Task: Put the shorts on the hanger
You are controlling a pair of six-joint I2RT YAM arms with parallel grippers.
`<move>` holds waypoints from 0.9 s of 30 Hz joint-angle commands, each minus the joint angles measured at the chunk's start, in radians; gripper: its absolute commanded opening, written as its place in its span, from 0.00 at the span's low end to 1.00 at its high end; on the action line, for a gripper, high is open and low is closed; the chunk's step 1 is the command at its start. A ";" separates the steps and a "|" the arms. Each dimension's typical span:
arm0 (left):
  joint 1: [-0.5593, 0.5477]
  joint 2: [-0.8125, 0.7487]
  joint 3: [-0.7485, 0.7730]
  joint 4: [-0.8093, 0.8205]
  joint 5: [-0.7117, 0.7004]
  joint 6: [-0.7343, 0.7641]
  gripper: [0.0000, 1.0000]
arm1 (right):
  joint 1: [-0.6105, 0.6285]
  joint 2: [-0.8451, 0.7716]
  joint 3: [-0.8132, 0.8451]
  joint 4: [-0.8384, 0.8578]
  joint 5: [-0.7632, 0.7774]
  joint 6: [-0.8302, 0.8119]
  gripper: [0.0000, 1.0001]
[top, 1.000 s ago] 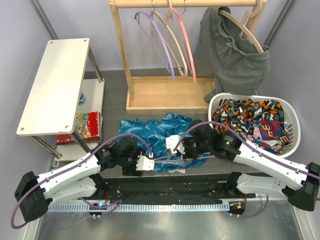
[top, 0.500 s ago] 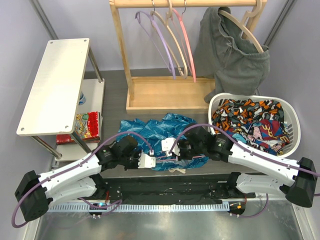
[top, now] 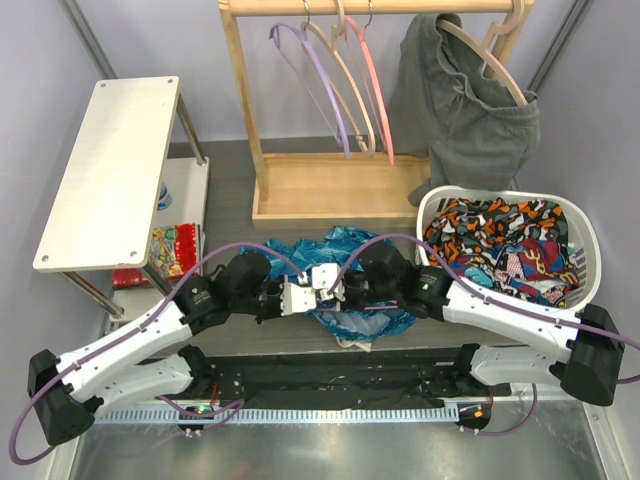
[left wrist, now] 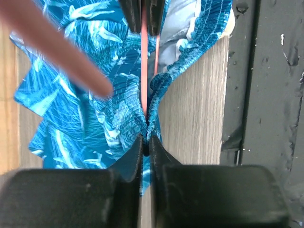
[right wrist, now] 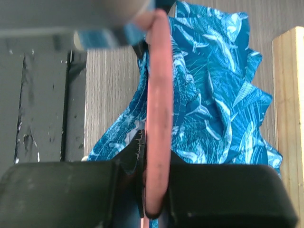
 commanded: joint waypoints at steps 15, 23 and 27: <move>0.142 -0.136 -0.035 -0.123 0.041 0.082 0.84 | -0.010 -0.054 -0.072 0.237 -0.058 0.030 0.01; 0.143 0.053 -0.047 0.036 0.080 0.070 0.74 | -0.010 -0.050 -0.044 0.284 -0.084 0.031 0.01; 0.142 0.084 -0.047 0.087 0.128 0.030 0.28 | -0.010 -0.063 -0.054 0.322 -0.078 0.030 0.01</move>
